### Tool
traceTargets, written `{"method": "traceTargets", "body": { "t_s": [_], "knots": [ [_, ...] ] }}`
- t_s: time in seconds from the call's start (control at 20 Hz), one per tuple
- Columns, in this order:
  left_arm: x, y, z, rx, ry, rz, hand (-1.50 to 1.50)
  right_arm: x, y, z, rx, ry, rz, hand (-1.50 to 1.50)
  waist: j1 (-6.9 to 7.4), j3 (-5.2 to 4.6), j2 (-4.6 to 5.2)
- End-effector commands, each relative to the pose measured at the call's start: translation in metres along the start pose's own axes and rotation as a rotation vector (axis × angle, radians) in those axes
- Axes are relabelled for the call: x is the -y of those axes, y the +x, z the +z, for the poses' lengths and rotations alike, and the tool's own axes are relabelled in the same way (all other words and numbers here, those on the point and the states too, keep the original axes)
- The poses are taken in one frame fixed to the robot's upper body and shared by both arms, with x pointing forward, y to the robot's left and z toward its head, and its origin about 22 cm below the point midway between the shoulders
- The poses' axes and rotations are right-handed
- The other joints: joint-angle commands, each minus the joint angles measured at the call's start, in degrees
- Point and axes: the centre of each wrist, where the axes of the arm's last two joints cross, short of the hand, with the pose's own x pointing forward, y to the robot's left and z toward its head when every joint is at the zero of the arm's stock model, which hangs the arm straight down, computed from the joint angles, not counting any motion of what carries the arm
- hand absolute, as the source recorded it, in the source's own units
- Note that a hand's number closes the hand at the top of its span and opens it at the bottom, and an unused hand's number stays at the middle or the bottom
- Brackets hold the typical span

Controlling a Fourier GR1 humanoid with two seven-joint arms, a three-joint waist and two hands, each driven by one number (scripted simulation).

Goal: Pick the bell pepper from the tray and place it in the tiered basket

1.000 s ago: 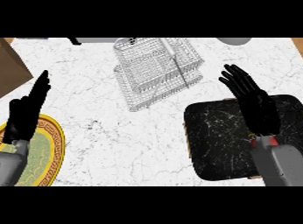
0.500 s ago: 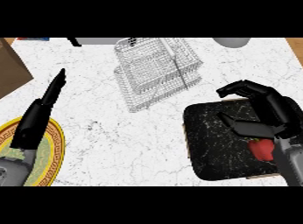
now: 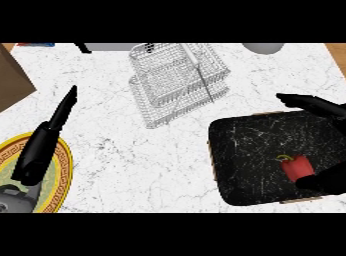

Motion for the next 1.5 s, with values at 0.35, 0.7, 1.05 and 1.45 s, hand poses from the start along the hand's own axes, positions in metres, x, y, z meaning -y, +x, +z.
{"method": "traceTargets", "body": {
  "t_s": [0.35, 0.7, 1.05, 1.45],
  "knots": [
    [0.006, 0.000, 0.008, 0.007, 0.006, 0.001, 0.00, 0.015, 0.094, 0.029, -0.406, 0.186, 0.683, -1.50, -0.26, -0.02, -0.04],
    [0.000, -0.010, 0.012, 0.019, -0.003, 0.008, 0.00, -0.049, 0.114, 0.035, -0.490, 0.144, 0.672, -1.50, 0.86, 0.10, 0.36],
    [0.007, 0.000, 0.004, 0.018, -0.006, -0.012, 0.00, -0.090, 0.097, 0.027, -0.594, 0.135, 0.763, -1.50, 1.22, 0.15, 0.46],
    [0.017, 0.003, -0.006, 0.009, -0.014, 0.004, 0.00, -0.095, 0.076, 0.019, -0.718, 0.099, 0.891, -1.50, 0.50, 0.16, 0.46]
  ]
}}
